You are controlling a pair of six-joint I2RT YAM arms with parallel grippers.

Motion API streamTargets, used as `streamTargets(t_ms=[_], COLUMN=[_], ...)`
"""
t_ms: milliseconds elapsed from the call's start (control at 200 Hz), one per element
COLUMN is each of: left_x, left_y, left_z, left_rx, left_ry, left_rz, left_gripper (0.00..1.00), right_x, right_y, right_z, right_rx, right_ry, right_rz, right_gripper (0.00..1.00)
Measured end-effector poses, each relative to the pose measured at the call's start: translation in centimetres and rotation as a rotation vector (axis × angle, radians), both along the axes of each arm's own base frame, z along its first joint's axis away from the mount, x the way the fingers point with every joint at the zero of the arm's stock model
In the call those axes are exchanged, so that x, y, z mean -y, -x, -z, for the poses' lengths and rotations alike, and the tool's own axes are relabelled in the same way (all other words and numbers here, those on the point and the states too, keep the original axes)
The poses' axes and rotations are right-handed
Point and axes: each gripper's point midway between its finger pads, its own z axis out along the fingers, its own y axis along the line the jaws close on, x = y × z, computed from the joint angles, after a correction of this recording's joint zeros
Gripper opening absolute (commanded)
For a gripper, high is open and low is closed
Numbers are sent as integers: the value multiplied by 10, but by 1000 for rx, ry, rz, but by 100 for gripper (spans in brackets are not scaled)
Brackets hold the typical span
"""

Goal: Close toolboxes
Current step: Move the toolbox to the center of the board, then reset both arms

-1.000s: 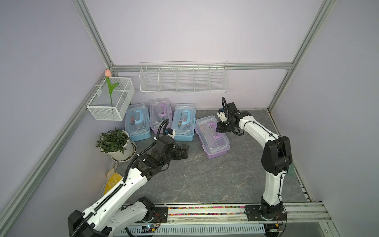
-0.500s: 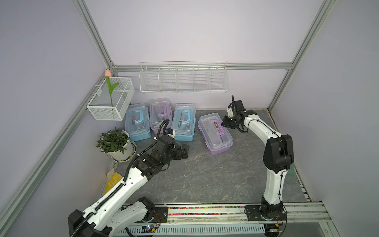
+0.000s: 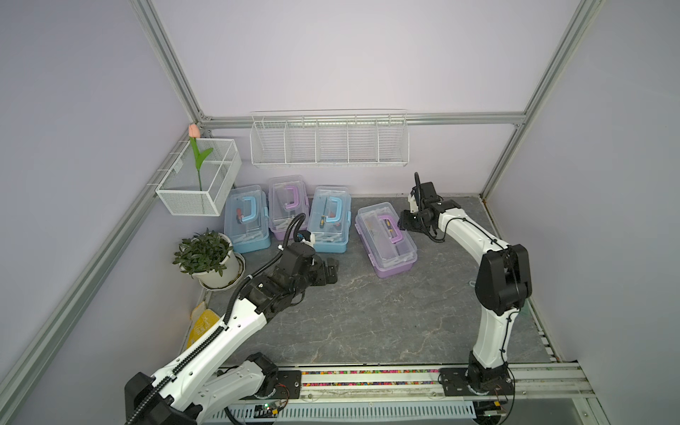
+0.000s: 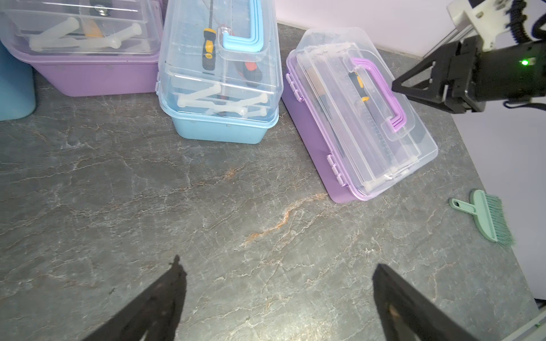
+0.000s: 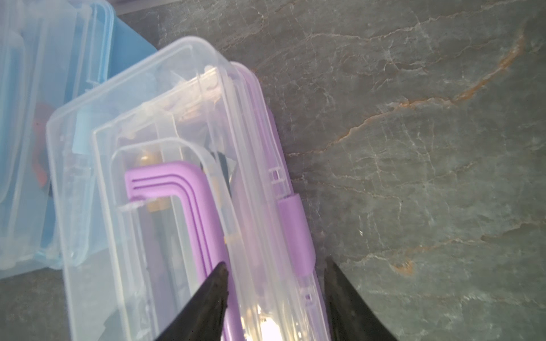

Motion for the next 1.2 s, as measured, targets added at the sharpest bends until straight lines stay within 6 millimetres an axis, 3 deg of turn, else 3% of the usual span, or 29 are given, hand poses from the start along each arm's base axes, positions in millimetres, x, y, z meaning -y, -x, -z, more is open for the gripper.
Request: streamTargets(t_ms=[125,170,190,280,325,425,530,715,925,1200], left_x=[-18,-29,-36,-76,-100,-149,-177,-192,-196,-196], left_y=[-16,-26,-31,-54,-63,-75,-80,-94,-112,-133], left_z=[-4,-4,-3,9,19,39,53,77,96,117], left_rx=[77,116,132,179,184,192,221,280,307,331], left_ry=[-69,-98,-110,-166,-194,-247,-293,-353,-393,-386], left_rz=[-73,-121,-145,-283,-355,-490,-553,-555,-526,-482], left_gripper=[99,99,99,99,99,99,99,100,100,100], right_x=[6,13,19,50,69,111,143,170,182,182], right_y=[15,18,19,19,21,34,57,79,72,86], right_z=[-15,-19,-22,-24,-19,2,28,62,61,73], right_rx=[27,39,47,81,96,130,169,234,377,541], right_ry=[-16,-26,-31,-46,-51,-53,-32,8,90,179], right_rz=[-37,-36,-24,23,60,151,228,276,245,196], right_gripper=[77,88,100,89,89,89,89,89,89,88])
